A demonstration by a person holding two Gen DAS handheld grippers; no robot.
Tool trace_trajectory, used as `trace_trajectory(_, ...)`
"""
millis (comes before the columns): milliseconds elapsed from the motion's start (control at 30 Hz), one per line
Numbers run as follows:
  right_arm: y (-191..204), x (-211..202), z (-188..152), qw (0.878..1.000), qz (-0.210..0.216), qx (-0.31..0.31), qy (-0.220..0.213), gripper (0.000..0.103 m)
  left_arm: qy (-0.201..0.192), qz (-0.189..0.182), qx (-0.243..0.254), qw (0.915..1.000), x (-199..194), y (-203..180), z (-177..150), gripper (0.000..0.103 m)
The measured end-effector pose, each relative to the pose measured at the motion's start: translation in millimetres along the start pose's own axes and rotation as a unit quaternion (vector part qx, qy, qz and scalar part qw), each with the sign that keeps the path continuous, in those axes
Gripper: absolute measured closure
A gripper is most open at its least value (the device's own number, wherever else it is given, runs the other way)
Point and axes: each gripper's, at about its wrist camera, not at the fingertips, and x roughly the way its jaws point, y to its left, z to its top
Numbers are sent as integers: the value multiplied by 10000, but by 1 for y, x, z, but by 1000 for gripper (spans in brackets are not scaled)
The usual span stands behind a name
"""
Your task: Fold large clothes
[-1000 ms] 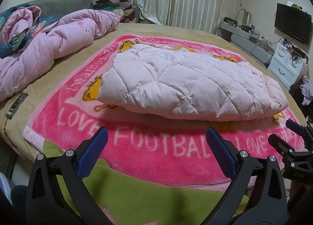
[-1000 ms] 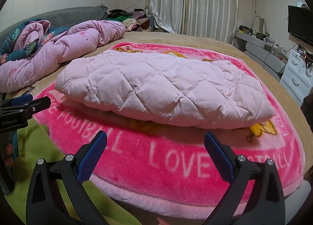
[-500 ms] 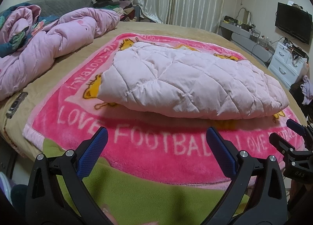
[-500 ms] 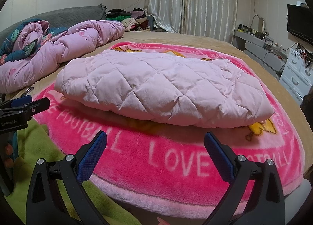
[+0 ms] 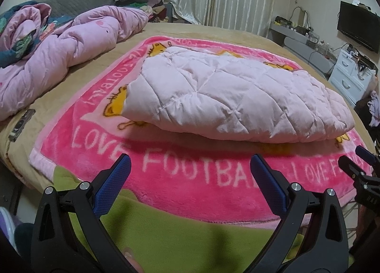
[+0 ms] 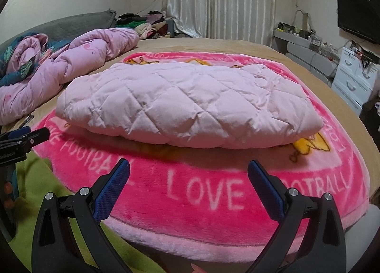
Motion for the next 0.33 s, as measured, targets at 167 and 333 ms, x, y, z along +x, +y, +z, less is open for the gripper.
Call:
trace_trajectory(167, -69, -2, 0, 9954, -595, 749, -30, 4, 119, 90, -340, 9993, 8, 25, 9, 9)
trace_trajectory(333, -252, -2, -35, 9361, -2732, 2212, 155, 4, 117, 846, -916, 9921, 34, 109, 35, 9)
